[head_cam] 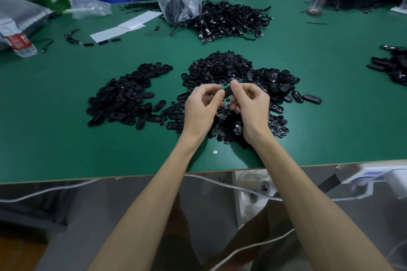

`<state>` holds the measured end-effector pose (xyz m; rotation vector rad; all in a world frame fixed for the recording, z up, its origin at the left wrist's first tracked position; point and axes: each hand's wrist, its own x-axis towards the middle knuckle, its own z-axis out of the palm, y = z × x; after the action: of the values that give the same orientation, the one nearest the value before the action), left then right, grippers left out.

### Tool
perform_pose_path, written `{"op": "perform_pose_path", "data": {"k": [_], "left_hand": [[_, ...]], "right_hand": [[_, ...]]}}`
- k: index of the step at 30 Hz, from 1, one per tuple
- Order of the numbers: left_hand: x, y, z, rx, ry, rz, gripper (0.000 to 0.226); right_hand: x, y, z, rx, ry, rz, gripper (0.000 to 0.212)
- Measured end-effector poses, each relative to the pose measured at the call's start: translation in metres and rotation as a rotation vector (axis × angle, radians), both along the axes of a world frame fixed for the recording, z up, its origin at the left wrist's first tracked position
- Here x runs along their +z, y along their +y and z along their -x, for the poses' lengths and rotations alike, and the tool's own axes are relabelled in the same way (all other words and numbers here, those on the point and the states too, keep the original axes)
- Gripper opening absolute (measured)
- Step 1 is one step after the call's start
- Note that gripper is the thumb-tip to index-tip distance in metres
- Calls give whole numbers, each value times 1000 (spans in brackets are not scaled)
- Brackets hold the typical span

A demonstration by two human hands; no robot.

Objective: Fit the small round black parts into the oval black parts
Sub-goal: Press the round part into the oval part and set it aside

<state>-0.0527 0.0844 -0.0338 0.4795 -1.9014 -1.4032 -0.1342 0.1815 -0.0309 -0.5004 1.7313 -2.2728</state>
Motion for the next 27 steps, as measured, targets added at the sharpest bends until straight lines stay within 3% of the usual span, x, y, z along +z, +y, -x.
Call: {"op": "perform_pose_path", "data": {"k": [5,8,13,16,20,23,27], "left_hand": [[6,8,-1,136,38,236,16],[13,1,-9,194,1,286,18],[22,-49,-40,329,-376,432,21],[21,-76,-61,404,-556,495,18],[22,-86,-67,299,-621,475,17],[22,-85,-64,301,-712,578,17],[19,-85,-58,336,-809,602,19]], "right_hand": [[1,3,6,-214,-212,213,10],[3,5,7,-237,-290,315,15],[9,16,17,-221,-551,533,18],[12,18,24,-238,-584,631,22],[9,18,27,-243,-539,584,43],[7,16,25,-206,-435,467,51],[7,14,17,-151,-177,86,43]]}}
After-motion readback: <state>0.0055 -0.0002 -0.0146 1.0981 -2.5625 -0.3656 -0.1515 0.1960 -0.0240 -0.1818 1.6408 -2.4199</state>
